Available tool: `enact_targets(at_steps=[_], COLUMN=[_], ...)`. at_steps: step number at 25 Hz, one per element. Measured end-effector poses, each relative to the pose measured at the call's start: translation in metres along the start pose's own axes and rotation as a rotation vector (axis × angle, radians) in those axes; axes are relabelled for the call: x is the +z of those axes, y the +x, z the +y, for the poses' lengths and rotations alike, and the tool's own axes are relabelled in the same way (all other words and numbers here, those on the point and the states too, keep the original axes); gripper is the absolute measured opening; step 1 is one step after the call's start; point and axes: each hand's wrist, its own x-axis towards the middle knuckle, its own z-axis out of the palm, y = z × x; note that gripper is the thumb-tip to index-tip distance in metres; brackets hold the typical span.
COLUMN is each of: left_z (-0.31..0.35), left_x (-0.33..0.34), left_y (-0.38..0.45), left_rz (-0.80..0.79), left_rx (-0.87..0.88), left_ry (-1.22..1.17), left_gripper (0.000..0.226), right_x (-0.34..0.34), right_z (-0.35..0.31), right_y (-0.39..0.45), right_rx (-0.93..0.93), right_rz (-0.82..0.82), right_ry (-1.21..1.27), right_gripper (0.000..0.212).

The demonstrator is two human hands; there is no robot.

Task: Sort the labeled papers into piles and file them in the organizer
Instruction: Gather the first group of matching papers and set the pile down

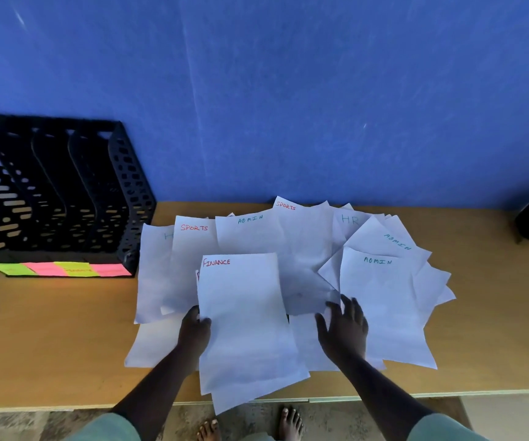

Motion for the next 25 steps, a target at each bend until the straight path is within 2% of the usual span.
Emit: enact_targets(at_steps=[1, 3, 5, 7, 9, 11, 14, 17, 20, 22, 25], left_z=[0.004, 0.015, 0.024, 0.033, 0.042, 0.051, 0.063, 0.073, 0.064, 0.052, 0.043], left_x=[0.001, 0.004, 0.009, 0.011, 0.009, 0.006, 0.01, 0.011, 0.014, 0.018, 0.022], left_y=[-0.001, -0.004, -0.01, -0.018, -0.027, -0.036, -0.05, -0.064, -0.064, -0.06, -0.048], left_rz=[-0.012, -0.051, -0.101, -0.128, -0.139, -0.079, 0.098, 0.23, 0.2, 0.178, 0.198], left_rx=[0.019, 0.053, 0.101, 0.141, 0.206, 0.346, 0.57, 0.754, 0.765, 0.708, 0.691], left_ry=[0.002, -0.032, -0.095, -0.16, -0.213, -0.17, -0.072, -0.088, -0.06, -0.038, -0.079], left_gripper=[0.032, 0.038, 0.042, 0.046, 0.045, 0.043, 0.047, 0.052, 0.057, 0.056, 0.047], right_x=[-0.004, -0.012, -0.02, -0.027, -0.035, -0.047, -0.064, -0.073, -0.062, -0.049, -0.041], right_z=[-0.012, -0.041, -0.064, -0.078, -0.085, -0.096, -0.116, -0.126, -0.12, -0.115, -0.112], right_y=[0.004, 0.011, 0.015, 0.018, 0.016, 0.011, -0.001, -0.01, -0.013, -0.013, -0.006], right_rx=[-0.08, -0.134, -0.006, 0.103, 0.065, -0.01, -0.133, -0.246, -0.257, -0.202, -0.123], right_rz=[0.044, -0.024, -0.199, -0.306, -0.247, -0.133, 0.079, 0.167, 0.086, 0.013, 0.073], right_ry=[0.133, 0.458, 0.783, 1.009, 1.013, 0.97, 0.992, 1.026, 0.919, 0.858, 0.85], right_gripper=[0.044, 0.043, 0.047, 0.04, 0.026, 0.033, 0.043, 0.06, 0.065, 0.052, 0.029])
